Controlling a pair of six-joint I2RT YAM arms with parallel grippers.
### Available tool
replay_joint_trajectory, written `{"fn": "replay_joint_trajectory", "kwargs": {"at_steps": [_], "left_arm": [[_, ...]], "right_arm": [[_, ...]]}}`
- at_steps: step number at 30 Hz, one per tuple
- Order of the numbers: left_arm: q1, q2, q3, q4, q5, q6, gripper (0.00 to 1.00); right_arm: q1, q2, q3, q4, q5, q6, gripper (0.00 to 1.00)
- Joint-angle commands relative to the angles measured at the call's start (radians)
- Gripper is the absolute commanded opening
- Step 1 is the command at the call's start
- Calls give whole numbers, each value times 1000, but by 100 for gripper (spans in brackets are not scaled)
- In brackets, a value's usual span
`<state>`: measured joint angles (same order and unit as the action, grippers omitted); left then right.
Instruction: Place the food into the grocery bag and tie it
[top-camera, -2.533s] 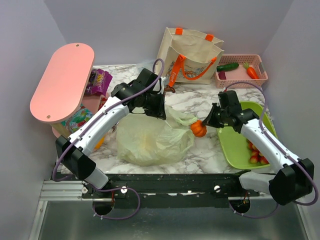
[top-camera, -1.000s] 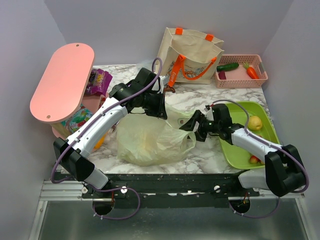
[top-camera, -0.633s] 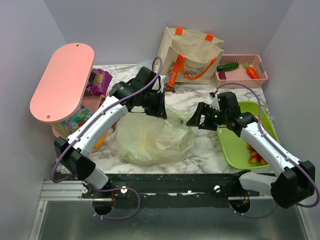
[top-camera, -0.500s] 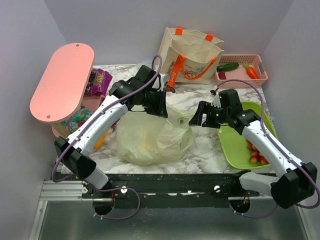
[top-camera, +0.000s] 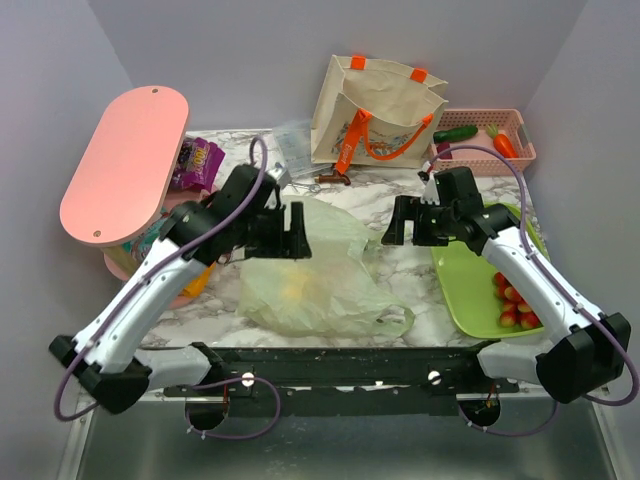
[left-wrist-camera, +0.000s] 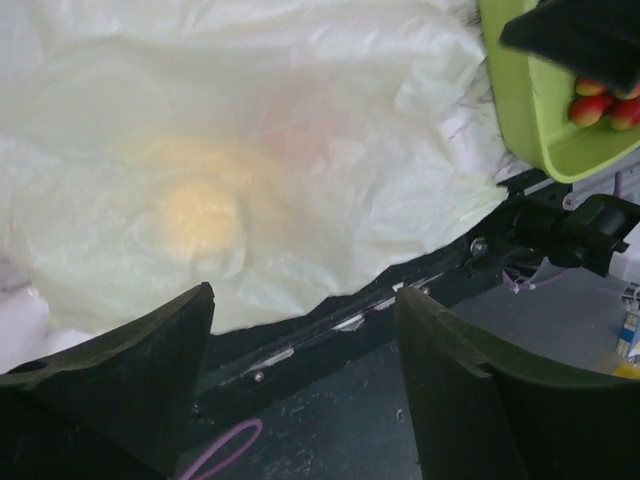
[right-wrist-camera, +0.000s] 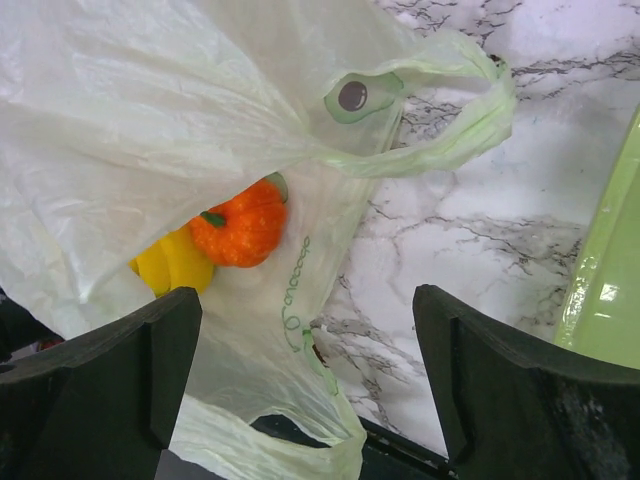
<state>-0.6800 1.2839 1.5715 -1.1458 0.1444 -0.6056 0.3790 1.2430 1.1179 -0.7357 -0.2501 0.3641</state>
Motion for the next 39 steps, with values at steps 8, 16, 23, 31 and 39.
{"fn": "replay_joint_trajectory", "kwargs": {"at_steps": [8,16,23,31,39], "left_arm": [[-91,-449,-594,98,-7,-311,49],[-211,-362,-819,405,91,-396,39],[-224,-193,-944,643,100,-483,35],[-130,-8,-900,598,9,-352,32],[-67,209,-659,431,-131,-93,28]], "right_arm": [[5,113,64,46,106,15,95],[6,153,75,65,122,53,95],[6,111,47,58,156,60,95],[5,111,30,58,171,56,95],[5,128,22,78,154,43,95]]}}
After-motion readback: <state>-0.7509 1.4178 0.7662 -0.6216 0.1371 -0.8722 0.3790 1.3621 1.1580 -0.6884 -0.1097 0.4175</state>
